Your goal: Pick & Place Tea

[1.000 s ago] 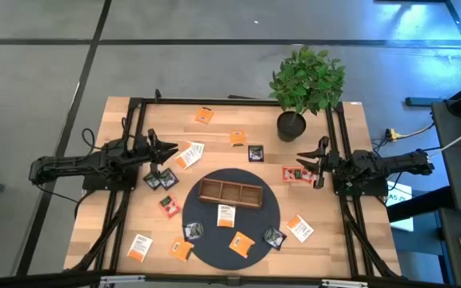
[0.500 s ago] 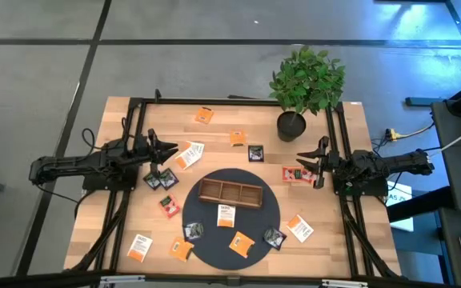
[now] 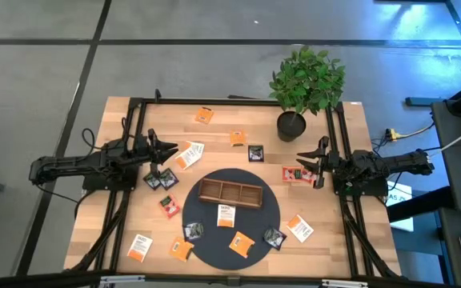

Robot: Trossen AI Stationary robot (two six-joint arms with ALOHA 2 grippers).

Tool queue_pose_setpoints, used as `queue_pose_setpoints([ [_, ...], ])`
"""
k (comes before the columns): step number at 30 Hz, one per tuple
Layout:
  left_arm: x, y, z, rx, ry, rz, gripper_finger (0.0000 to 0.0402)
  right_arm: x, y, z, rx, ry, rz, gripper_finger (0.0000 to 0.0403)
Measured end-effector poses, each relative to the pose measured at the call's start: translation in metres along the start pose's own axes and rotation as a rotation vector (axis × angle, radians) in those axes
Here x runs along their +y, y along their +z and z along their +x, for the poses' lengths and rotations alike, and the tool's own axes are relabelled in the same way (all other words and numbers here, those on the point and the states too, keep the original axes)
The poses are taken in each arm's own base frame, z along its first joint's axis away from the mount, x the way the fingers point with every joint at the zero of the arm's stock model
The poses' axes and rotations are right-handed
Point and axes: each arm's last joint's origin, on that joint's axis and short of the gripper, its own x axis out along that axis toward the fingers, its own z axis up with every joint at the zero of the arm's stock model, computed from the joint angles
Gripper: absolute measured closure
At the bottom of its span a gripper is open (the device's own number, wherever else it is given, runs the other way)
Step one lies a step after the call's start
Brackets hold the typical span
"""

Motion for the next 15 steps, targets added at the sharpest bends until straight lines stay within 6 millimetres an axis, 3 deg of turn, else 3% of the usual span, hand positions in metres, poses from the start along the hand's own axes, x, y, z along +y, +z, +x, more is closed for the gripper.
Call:
queue_pose_setpoints([
  [15,0.0000,0.0000,0.0000,0.000,0.000,0.000,0.0313,0.0000,0.0001,0.0000,0.000,0.000,0.018,0.0309],
])
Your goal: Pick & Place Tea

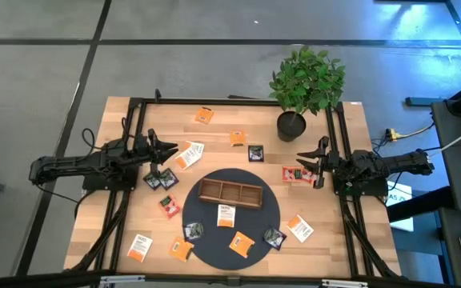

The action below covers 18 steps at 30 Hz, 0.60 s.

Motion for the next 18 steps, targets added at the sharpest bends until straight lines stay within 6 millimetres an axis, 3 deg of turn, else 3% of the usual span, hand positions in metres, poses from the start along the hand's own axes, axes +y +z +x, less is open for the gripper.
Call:
queue_pose_setpoints([
  [12,0.0000,0.0001,0.0000,0.000,0.000,0.000,0.0313,-0.0002,0.0012,0.0000,-0.013,0.000,0.383,0.0309],
  [18,0.0000,0.0000,0.0000,0.000,0.000,0.000,0.0313,-0.0001,0.0004,0.0000,-0.005,-0.001,0.405,0.0309],
])
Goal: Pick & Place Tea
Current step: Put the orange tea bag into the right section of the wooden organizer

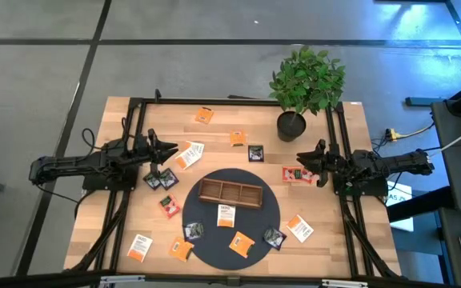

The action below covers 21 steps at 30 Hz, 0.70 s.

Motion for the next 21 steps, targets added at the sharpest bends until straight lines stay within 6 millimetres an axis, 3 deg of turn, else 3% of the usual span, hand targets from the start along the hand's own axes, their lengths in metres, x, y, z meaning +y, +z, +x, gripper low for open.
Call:
queue_pose_setpoints([
  [11,0.000,0.000,0.000,0.000,0.000,0.000,0.0313,0.005,0.016,-0.001,-0.151,0.069,0.313,0.0309],
  [21,0.001,0.001,0.000,-0.010,0.019,-0.003,0.0313,0.006,0.022,-0.003,-0.213,0.093,0.349,0.0309],
])
